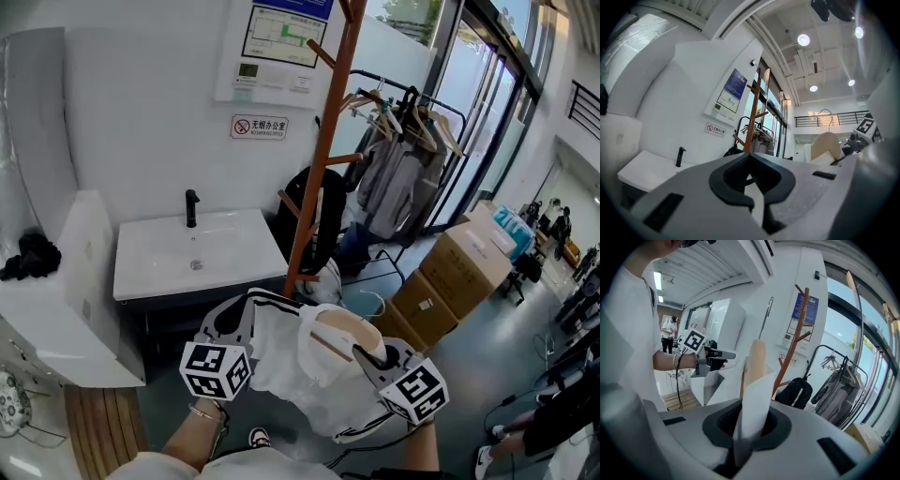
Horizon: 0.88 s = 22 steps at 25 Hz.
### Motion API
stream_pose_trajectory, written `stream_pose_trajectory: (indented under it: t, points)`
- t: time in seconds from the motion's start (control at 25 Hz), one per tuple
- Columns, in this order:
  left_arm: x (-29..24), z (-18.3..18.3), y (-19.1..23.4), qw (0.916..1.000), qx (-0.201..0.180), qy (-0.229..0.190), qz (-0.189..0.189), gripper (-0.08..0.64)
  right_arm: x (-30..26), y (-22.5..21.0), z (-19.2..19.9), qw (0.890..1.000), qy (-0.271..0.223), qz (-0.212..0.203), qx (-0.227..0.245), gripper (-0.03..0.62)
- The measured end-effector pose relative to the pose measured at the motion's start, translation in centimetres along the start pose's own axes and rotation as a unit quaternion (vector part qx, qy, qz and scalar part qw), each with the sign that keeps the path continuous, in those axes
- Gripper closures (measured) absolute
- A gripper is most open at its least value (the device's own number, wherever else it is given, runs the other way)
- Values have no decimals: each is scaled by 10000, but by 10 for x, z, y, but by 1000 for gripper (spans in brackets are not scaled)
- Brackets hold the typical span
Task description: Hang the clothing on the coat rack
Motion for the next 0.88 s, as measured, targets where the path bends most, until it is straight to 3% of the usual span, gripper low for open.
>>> stream_pose_trajectory:
  t: [0.88]
  points:
    - [-94,0,8,9982,-262,-193,-512,556,-52,-115,10,9920,-302,-980,732,555]
Point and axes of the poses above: the fingertips, and each gripper's own axes: x backward along the fingers, y to its left, z out of its underside, the point moved 10 cm from there along x, backward along the fingers, and after that the axes turned 4 degrees about -y, right-handed, at the moved point
